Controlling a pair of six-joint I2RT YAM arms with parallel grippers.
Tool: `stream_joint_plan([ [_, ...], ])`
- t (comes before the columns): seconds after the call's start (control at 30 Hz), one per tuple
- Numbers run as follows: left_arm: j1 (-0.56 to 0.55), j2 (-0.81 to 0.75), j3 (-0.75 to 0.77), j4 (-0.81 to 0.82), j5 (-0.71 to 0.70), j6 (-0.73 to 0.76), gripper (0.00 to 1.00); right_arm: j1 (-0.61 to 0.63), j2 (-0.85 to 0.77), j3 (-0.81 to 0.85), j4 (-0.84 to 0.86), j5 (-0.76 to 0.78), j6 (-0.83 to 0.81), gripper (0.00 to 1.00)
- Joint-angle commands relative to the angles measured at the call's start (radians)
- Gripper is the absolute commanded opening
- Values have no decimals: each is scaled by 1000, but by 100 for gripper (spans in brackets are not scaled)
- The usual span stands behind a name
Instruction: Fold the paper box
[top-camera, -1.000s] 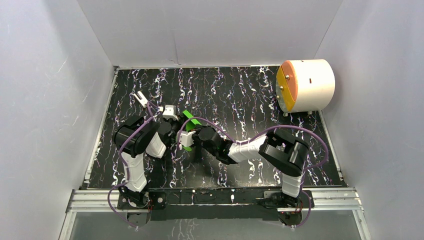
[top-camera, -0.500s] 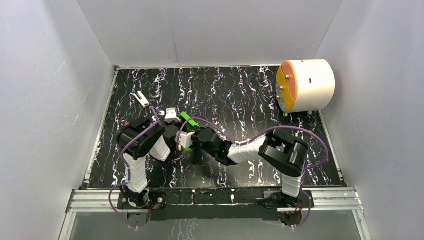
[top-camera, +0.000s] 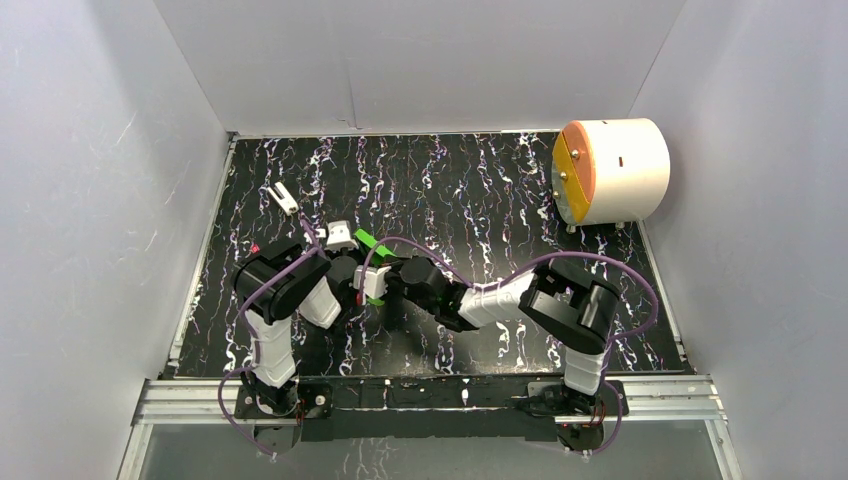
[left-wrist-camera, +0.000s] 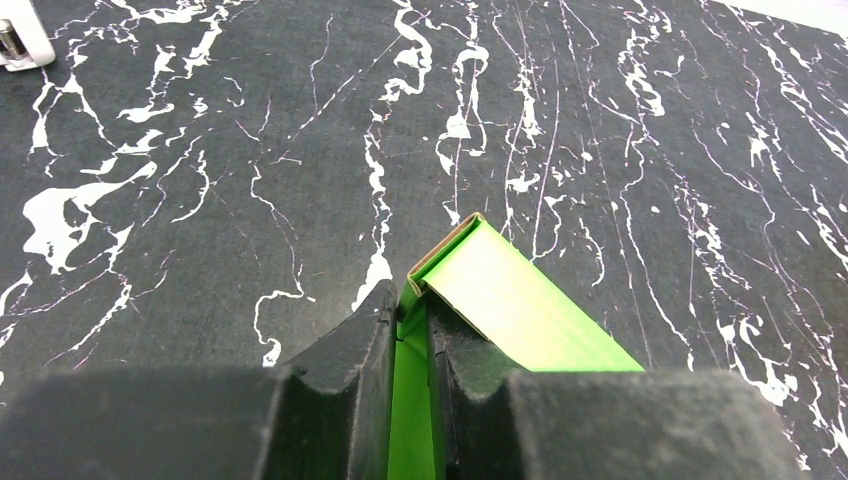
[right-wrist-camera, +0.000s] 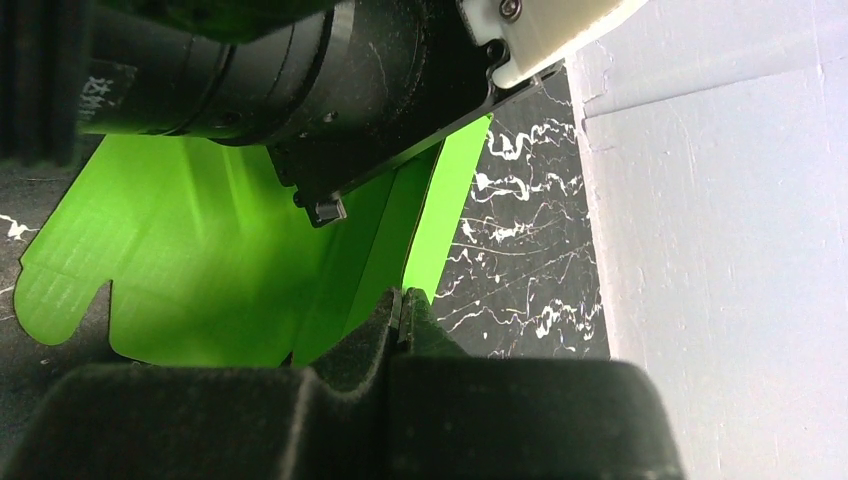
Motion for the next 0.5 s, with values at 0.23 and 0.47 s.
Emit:
stream_joint_plan([
  [0.23, -26, -81, -91, 224, 51, 0, 0, 2, -35, -13, -62, 0, 156, 5],
  [0.47, -26, -143, -168, 219, 84, 73, 0, 2, -105, -8, -82, 4, 224, 35],
])
